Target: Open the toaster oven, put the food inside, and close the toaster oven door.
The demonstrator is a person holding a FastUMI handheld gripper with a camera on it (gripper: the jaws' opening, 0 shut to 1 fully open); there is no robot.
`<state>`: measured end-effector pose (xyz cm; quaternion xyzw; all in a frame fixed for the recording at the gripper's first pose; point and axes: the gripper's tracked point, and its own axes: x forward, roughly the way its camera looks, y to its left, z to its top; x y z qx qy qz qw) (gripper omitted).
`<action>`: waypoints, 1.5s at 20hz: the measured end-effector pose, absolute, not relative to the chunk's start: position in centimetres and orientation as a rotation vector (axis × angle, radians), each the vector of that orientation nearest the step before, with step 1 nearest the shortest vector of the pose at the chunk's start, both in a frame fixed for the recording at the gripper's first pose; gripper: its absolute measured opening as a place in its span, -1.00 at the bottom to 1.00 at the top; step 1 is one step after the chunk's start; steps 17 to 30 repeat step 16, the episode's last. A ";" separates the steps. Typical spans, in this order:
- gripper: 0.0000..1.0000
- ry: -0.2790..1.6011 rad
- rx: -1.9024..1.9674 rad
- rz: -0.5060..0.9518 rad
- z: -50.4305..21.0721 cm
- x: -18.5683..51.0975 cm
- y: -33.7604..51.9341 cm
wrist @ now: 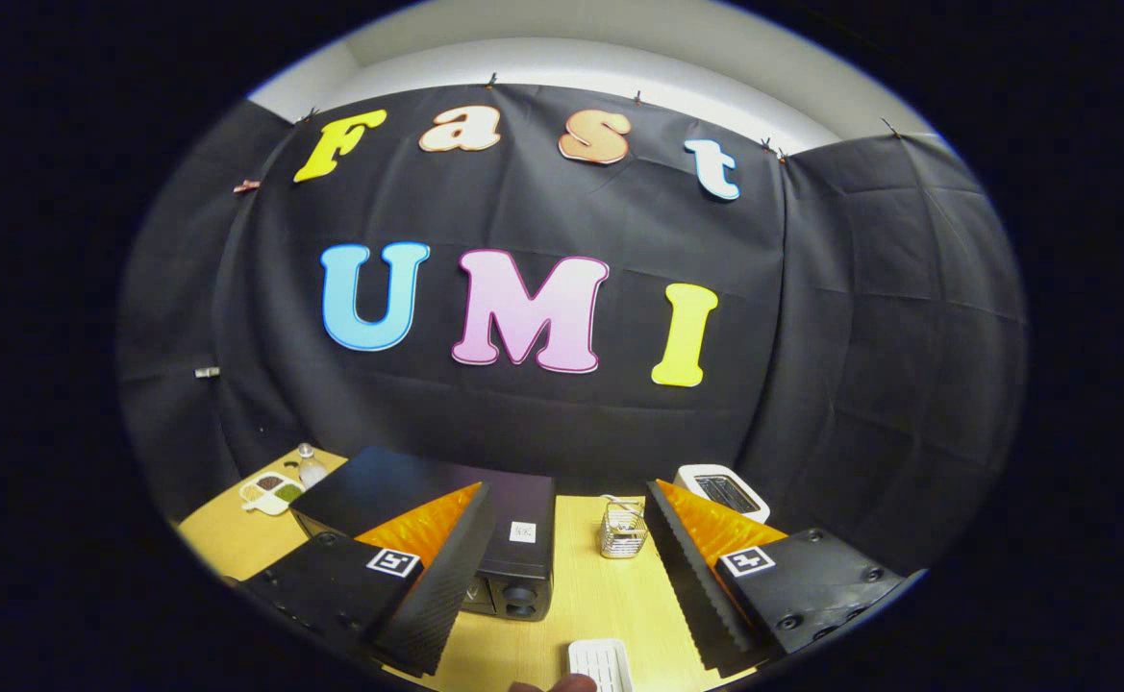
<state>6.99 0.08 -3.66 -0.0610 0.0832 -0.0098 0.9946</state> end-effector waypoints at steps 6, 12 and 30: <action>0.93 0.140 -0.067 -0.037 -2.5 6.8 -1.7; 0.94 0.130 0.004 -0.038 -2.4 6.4 -1.8; 0.95 0.136 0.018 -0.039 -2.7 6.4 -1.9</action>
